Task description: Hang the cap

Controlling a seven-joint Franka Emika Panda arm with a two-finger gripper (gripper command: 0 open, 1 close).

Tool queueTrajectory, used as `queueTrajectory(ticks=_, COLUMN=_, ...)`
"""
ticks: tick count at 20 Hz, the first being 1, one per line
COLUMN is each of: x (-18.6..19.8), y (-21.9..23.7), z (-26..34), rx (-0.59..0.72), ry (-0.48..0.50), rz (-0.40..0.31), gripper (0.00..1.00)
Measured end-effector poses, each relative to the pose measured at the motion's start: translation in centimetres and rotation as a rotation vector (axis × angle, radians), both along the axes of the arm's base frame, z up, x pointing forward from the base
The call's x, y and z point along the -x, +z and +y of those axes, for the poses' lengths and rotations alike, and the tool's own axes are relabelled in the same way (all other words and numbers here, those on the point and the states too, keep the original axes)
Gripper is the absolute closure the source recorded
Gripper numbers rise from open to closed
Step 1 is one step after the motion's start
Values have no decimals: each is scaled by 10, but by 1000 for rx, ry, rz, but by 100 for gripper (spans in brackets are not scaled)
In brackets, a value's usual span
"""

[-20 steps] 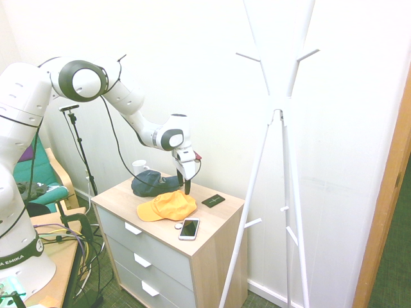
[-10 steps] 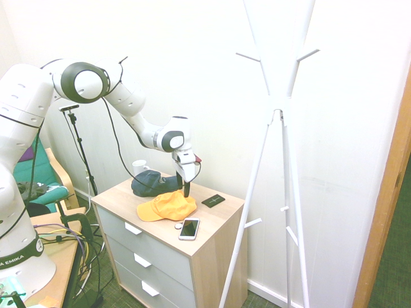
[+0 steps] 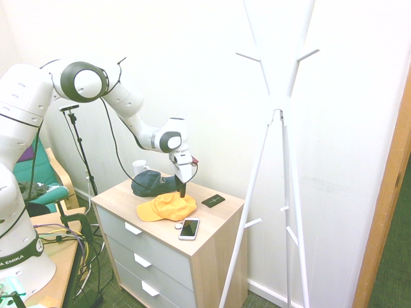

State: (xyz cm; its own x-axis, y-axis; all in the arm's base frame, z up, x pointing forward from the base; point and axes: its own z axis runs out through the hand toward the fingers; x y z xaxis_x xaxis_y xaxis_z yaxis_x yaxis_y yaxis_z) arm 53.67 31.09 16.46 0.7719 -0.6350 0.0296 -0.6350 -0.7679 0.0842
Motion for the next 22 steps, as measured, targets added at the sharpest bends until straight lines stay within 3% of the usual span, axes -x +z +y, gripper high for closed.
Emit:
queueTrajectory(ticks=15, x=-1, y=-3, z=-15, rx=20, ry=-26, rz=5, gripper=100)
queueTrajectory(ticks=22, x=-14, y=31, z=-26, rx=12, ry=-52, rz=-29, gripper=100)
